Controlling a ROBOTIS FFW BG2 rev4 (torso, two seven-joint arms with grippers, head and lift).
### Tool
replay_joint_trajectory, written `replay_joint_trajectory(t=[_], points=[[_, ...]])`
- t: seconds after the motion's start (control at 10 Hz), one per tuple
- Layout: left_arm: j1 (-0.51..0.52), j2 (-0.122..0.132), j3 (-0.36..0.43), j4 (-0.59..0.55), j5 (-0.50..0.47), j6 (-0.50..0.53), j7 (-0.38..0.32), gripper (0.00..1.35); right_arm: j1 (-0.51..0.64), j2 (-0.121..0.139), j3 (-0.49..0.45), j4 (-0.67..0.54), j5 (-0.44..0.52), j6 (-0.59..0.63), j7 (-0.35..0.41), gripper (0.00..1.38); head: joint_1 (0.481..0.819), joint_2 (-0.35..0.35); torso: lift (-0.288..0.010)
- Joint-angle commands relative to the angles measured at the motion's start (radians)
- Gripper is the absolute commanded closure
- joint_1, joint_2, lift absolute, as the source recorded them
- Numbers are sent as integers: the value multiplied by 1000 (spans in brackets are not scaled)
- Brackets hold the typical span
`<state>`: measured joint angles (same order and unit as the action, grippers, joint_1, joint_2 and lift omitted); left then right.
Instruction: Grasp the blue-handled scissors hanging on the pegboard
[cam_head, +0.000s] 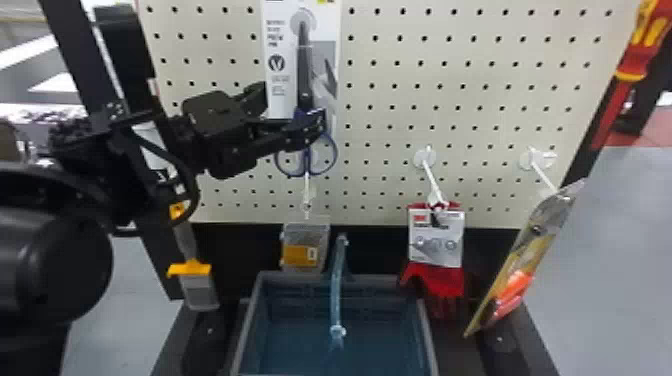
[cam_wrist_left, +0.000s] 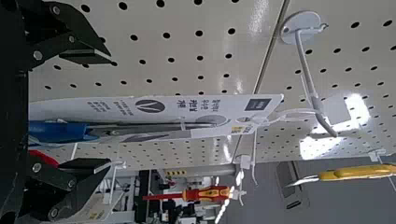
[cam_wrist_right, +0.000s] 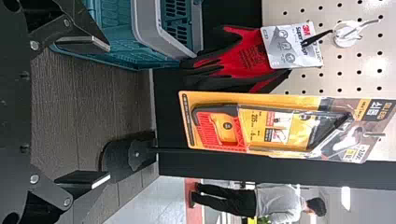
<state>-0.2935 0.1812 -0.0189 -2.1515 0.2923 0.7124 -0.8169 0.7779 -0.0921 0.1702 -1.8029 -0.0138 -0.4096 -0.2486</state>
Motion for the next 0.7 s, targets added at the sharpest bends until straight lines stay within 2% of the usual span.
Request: replay_joint_trajectory(t=[0.0, 0.1, 0.2, 0.3, 0.6], points=[[-20, 7, -7, 0, -16, 7, -5, 527, 0, 0, 0, 0, 0, 0, -1, 318, 549, 0, -100], [-20, 7, -9, 0, -18, 6, -5, 680, 0, 0, 0, 0, 0, 0, -1, 318, 549, 0, -100], [-20, 9, -12, 3, -19, -19, -7, 1001, 0, 0, 0, 0, 0, 0, 0, 318, 549, 0, -100], [-22, 9, -15, 3, -22, -25, -13, 1079, 0, 0, 0, 0, 0, 0, 0, 318, 549, 0, -100], [-17, 12, -15, 8, -24, -42, -19, 1088, -2, 0, 0, 2, 0, 0, 0, 318, 549, 0, -100]])
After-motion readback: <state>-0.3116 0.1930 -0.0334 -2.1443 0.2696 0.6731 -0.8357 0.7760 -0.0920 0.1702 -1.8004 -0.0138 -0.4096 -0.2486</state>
